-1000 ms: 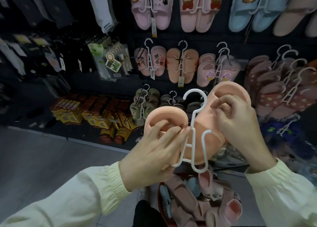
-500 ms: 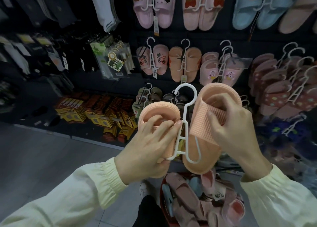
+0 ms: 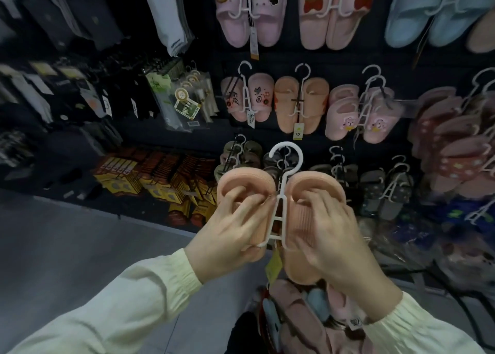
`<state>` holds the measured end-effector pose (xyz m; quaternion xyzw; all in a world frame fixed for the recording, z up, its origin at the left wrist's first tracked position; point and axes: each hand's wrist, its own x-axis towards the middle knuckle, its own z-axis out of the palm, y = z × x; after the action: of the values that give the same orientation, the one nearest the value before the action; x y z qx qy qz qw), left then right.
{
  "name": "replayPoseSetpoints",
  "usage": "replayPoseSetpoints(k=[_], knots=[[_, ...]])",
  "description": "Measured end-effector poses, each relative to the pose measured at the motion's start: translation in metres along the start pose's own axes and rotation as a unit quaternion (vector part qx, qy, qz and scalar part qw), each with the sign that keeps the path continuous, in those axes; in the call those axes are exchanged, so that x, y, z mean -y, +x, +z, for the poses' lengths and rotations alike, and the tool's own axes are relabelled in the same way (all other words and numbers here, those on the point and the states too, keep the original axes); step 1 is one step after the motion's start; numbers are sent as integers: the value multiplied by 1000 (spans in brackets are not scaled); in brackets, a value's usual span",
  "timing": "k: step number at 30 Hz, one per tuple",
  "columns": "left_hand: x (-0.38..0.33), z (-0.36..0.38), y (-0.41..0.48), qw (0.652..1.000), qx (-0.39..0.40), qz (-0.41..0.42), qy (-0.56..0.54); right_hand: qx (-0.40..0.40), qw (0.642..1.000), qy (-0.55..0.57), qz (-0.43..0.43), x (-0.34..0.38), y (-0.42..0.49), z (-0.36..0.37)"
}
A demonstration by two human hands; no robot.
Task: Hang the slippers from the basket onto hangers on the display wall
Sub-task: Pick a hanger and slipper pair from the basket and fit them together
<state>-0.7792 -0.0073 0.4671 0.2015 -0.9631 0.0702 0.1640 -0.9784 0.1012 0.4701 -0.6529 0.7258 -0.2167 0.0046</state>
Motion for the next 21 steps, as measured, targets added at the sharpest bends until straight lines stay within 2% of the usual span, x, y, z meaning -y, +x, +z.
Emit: replayPoseSetpoints(k=[3,6,8,10,12,17,21], knots=[[25,22,15,1000,2,9,-23,19,993,-110,22,-1,20,22],[47,41,38,999,-4,26,-24,-5,987,-156,35,-9,44,43],[62,56,55,998,4,65,13,-12,982,-183,46,-18,63,58],[79,78,70,993,64,92,41,3,978,-201,64,-27,79,73],[96,101,84,991,110,70,32,15,975,-210,74,-36,95,89],[126,143,119,989,124,79,-10,28,967,-233,96,-58,129,115],[150,176,148,981,165,95,-25,48,956,-247,153,-70,156,127]])
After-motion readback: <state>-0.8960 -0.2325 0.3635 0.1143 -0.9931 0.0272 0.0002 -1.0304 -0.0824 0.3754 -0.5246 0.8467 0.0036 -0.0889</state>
